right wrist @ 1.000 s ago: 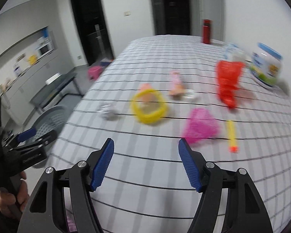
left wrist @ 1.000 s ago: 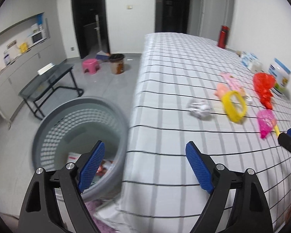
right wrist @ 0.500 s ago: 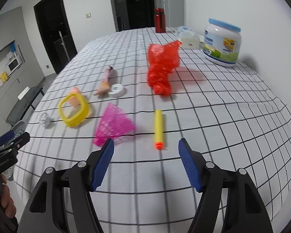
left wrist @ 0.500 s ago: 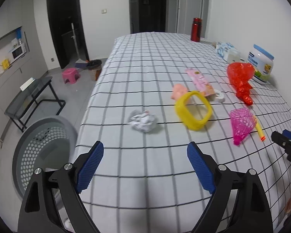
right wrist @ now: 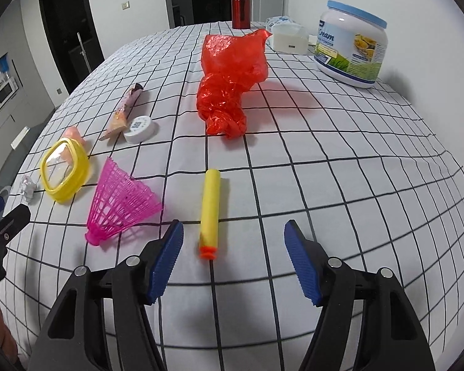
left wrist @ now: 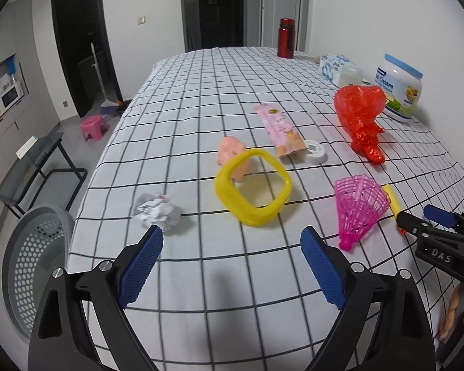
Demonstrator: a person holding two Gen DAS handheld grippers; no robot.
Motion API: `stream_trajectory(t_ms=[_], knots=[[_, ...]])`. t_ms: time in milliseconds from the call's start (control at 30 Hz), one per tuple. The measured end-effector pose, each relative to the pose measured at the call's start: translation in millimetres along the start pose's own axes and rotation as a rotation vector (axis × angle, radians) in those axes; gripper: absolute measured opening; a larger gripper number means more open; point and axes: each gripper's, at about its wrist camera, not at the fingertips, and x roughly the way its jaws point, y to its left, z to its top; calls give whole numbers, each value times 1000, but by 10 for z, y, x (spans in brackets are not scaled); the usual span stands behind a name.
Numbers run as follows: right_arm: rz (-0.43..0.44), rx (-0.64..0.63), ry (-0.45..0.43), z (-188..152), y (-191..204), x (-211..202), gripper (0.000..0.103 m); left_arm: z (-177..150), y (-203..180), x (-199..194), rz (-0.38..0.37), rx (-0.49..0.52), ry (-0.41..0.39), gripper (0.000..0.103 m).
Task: Collect trash
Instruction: 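Grasp the yellow foam dart with the right tool while the left tool grasps the pink shuttlecock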
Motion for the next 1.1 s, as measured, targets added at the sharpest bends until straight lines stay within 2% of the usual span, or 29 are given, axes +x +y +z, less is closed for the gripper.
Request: stream_trajectory(t_ms=[33,167,300,367,433,700,967,1100], knots=[[1,-3,1,10,3,12,64,4,-30,12,-2,5,-1,90],[-1,-15,19,41,18,93,45,8,-107,54,-11,16,5,90],[0,-29,16,46,39,122,39,10,-181,82,-19,31,10,90],[-1,-36,9,44,50,122,23,9,-206,89,-26,35,12,90],[11,-35,5,44,50,113,12,10,-238,92,-37,38,14,90],[70,33,-21,-9,-140,-14,12,-45,-409,101,-91,53,22,90],[108,100,-53,-132,-367,-213,12,-63,-711,187,-176,80,50,90],[129,123,-57,-181,-442,-239,12,-32,-848,290,-184,93,69,90]])
